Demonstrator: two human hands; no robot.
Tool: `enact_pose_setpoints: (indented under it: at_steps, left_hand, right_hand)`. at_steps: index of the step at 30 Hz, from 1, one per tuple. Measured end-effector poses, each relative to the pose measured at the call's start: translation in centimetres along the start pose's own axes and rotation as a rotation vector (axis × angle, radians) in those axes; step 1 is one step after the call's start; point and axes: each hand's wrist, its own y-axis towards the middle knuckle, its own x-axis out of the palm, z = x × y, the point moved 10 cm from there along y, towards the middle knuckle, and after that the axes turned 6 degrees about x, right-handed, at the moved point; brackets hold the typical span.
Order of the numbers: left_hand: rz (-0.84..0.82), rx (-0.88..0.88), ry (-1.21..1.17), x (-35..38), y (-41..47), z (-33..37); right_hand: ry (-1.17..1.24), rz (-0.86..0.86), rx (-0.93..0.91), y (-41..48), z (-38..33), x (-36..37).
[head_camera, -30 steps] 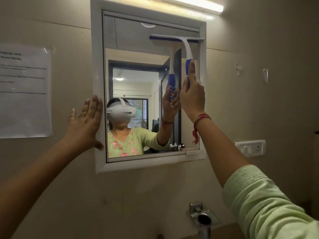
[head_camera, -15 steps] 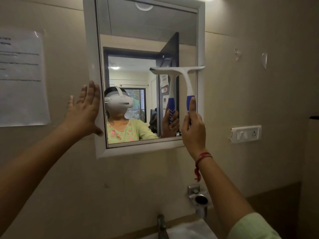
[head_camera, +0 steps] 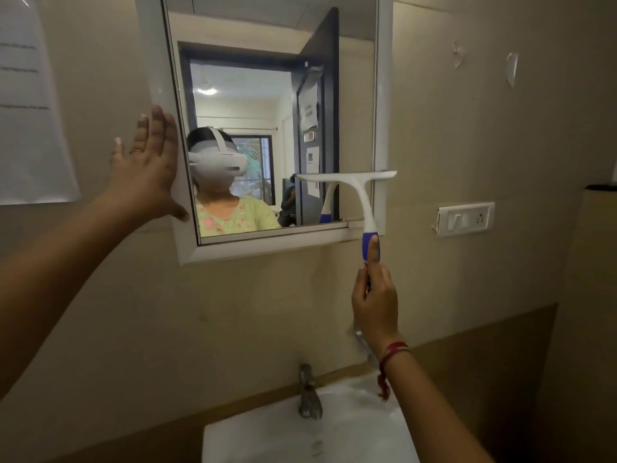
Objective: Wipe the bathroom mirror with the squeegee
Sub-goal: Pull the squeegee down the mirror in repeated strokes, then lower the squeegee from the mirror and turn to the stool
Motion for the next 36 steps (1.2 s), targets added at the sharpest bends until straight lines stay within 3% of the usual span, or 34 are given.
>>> enact_pose_setpoints:
  at_steps: [13,26,33,36]
  left_hand:
    - [-0.031,-0.016,-0.013,0.8,-0.7,0.0]
    - [-0.067,-0.040,0.008,1.5,-1.4,0.0]
    - [0.207,-0.026,-0.178,2.7,-7.4,1.2]
    - [0.203,-0.057,-0.289,4.9,-11.4,2.1]
  right_hand:
    - [-0.034,-0.135,0.101,-6.2,3.0,-1.0]
    - [0.134,-0.100,0.100,-5.5,0.5,-3.4]
    - [0.259,-0.175,0.102,-5.9,-2.8,-2.7]
    - [0.329,-0.242,0.130,-7.8,-3.4,-1.8]
